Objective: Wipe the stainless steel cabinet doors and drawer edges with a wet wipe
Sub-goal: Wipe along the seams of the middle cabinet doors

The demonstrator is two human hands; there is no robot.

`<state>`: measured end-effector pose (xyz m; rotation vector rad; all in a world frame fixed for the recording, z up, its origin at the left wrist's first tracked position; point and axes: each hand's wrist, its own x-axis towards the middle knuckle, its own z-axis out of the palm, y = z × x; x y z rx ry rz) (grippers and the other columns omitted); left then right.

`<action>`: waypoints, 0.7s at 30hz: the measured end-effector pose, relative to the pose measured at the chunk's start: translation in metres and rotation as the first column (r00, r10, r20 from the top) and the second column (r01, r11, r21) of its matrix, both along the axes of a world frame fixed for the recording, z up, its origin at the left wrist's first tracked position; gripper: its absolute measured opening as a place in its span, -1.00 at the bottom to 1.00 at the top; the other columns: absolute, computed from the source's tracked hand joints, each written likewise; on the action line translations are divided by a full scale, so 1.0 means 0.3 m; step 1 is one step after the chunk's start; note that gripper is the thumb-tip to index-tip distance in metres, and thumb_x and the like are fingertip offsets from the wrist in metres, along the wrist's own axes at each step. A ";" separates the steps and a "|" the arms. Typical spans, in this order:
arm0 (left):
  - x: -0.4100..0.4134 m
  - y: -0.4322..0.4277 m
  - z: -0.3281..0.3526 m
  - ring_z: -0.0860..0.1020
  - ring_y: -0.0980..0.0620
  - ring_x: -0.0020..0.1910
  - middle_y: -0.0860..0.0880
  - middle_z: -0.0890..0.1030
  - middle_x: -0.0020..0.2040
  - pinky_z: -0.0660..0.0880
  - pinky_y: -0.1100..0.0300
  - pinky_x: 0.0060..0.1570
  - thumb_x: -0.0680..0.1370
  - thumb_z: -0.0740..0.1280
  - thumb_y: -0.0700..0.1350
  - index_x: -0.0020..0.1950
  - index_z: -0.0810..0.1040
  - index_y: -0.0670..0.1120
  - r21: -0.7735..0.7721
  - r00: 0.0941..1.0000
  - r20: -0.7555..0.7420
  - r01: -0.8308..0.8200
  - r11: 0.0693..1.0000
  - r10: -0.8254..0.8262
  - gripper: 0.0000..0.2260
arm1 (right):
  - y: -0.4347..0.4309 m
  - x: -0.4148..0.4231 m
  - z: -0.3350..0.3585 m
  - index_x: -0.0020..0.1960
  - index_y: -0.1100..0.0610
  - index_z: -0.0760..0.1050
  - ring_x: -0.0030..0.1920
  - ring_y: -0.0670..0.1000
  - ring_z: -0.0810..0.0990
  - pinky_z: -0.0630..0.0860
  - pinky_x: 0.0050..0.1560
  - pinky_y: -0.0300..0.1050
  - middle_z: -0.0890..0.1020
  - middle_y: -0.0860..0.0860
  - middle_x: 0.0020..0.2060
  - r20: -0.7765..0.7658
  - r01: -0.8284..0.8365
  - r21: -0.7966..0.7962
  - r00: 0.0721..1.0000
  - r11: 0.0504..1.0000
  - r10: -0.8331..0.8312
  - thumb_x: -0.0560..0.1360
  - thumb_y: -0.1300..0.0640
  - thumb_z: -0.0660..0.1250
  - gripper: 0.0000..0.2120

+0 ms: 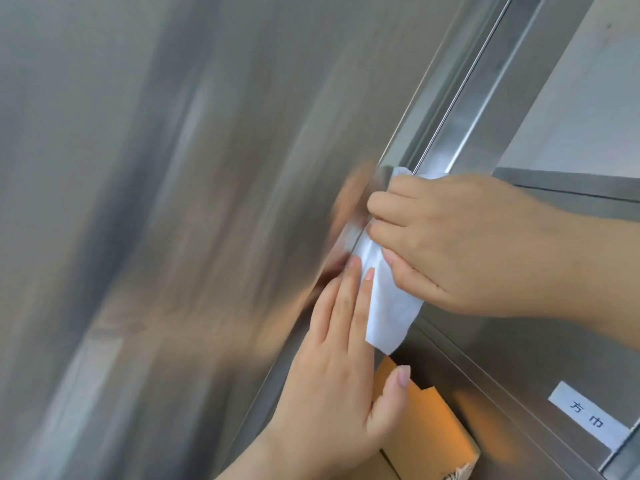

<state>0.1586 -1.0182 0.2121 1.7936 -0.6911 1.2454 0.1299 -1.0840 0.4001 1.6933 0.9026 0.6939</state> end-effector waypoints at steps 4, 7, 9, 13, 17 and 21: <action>-0.015 0.011 -0.178 0.09 -0.12 0.51 -0.23 0.14 0.50 0.07 0.09 0.46 0.60 -0.12 0.16 0.48 0.14 -0.29 0.045 0.998 -0.062 0.018 0.999 -0.015 -0.36 | 0.002 0.004 -0.156 -0.16 0.13 0.49 -0.18 0.03 0.36 0.43 -0.09 0.01 0.42 0.02 -0.21 -0.119 0.060 -0.078 0.990 0.995 -0.069 0.52 0.05 -0.15 -0.56; -0.021 0.015 -0.310 0.12 -0.17 0.49 -0.29 0.20 0.46 0.11 0.03 0.44 0.60 -0.10 0.18 0.44 0.20 -0.34 0.123 0.993 -0.119 -0.002 0.992 0.017 -0.34 | -0.002 0.014 -0.293 -0.10 0.16 0.50 -0.10 0.11 0.40 0.42 0.05 0.07 0.42 0.06 -0.16 -0.191 0.124 -0.122 0.971 0.985 -0.146 0.53 0.01 -0.19 -0.50; -0.030 0.029 -0.397 0.11 -0.15 0.49 -0.27 0.20 0.46 0.07 0.05 0.45 0.59 -0.07 0.18 0.41 0.26 -0.36 0.192 0.983 -0.171 -0.026 0.981 0.060 -0.33 | -0.010 0.024 -0.389 -0.12 0.21 0.53 -0.13 0.14 0.44 0.46 0.06 0.08 0.45 0.11 -0.20 -0.178 0.082 -0.130 0.978 0.988 -0.105 0.53 -0.02 -0.08 -0.53; -0.064 0.070 -0.577 0.13 -0.14 0.48 -0.29 0.24 0.44 0.10 0.07 0.44 0.53 0.17 0.10 0.41 0.25 -0.37 0.185 0.959 -0.285 0.055 0.981 0.000 -0.36 | -0.023 0.046 -0.589 0.03 0.28 0.55 -0.02 0.23 0.42 0.39 0.18 0.14 0.46 0.19 -0.10 -0.172 0.032 -0.229 0.982 0.973 -0.073 0.54 -0.05 -0.02 -0.50; -0.112 0.092 -0.724 0.18 -0.14 0.44 -0.29 0.27 0.42 0.09 0.15 0.44 0.49 0.22 0.08 0.39 0.23 -0.36 0.178 0.922 -0.387 0.077 0.981 -0.002 -0.35 | -0.010 0.056 -0.809 0.22 0.19 0.48 0.13 0.33 0.22 0.19 0.28 0.33 0.30 0.26 0.09 -0.196 0.048 -0.440 0.969 0.897 -0.148 0.58 -0.11 0.08 -0.55; -0.154 0.109 -0.847 0.19 -0.17 0.46 -0.25 0.27 0.43 0.23 0.05 0.38 0.49 0.22 0.10 0.38 0.30 -0.37 0.202 0.859 -0.512 0.110 0.973 0.009 -0.35 | 0.007 0.052 -0.970 0.31 0.21 0.42 0.20 0.38 0.17 0.13 0.31 0.37 0.23 0.33 0.16 -0.256 0.033 -0.493 0.950 0.869 -0.181 0.58 -0.08 0.09 -0.54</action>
